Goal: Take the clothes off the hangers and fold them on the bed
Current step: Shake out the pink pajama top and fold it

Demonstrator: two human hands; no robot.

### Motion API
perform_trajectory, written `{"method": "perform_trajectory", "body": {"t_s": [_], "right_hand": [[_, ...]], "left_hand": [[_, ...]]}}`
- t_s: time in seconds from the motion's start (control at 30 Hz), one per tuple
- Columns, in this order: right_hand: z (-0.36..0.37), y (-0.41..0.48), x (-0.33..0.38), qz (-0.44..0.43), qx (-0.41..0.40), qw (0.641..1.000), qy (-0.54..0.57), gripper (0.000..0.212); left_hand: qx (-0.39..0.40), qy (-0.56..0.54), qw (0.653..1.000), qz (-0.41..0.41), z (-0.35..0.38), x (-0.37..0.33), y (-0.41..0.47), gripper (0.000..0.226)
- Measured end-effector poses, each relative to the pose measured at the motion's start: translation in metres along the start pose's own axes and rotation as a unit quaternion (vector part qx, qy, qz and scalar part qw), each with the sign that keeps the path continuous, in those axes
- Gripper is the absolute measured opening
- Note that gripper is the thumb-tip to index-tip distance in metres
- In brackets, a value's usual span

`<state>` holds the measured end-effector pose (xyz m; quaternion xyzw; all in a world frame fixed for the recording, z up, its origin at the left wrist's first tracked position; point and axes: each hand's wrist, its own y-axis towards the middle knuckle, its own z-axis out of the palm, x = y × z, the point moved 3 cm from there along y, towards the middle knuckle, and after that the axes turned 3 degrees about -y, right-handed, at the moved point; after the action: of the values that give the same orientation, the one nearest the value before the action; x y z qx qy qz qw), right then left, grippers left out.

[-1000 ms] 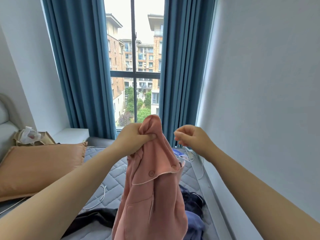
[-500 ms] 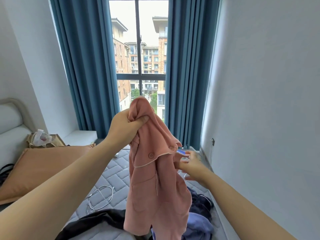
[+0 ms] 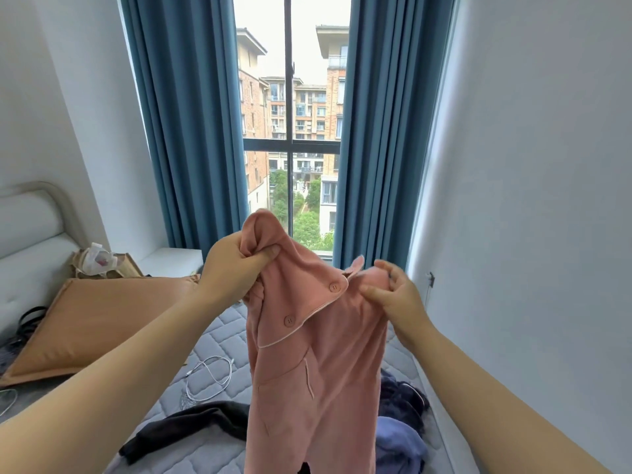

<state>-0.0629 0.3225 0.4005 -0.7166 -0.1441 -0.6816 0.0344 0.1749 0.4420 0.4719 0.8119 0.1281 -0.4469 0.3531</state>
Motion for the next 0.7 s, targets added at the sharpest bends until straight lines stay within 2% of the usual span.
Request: {"method": "perform_trajectory", "body": {"t_s": [0.1, 0.2, 0.27, 0.43, 0.63, 0.7], "right_hand": [[-0.006, 0.003, 0.035, -0.096, 0.001, 0.995, -0.024, 0.051], [-0.005, 0.008, 0.074, -0.173, 0.017, 0.983, -0.064, 0.045], [0.002, 0.01, 0.095, -0.201, 0.039, 0.975, -0.092, 0.042], [0.022, 0.003, 0.122, -0.224, 0.098, 0.962, -0.121, 0.034], [0.024, 0.001, 0.135, -0.233, 0.117, 0.96, -0.103, 0.033], [0.02, 0.0, 0.141, -0.239, 0.116, 0.958, -0.105, 0.034]], "left_hand": [[0.051, 0.024, 0.997, -0.043, -0.001, 0.019, -0.008, 0.014], [0.109, 0.036, 0.993, -0.027, 0.003, 0.025, -0.014, 0.027], [0.111, 0.022, 0.993, -0.021, 0.006, 0.023, -0.015, 0.027], [0.141, -0.014, 0.989, -0.041, 0.017, 0.023, -0.021, 0.024], [0.233, -0.065, 0.962, -0.128, 0.045, 0.046, -0.04, 0.053], [0.283, -0.089, 0.946, -0.131, 0.053, 0.044, -0.045, 0.063]]}}
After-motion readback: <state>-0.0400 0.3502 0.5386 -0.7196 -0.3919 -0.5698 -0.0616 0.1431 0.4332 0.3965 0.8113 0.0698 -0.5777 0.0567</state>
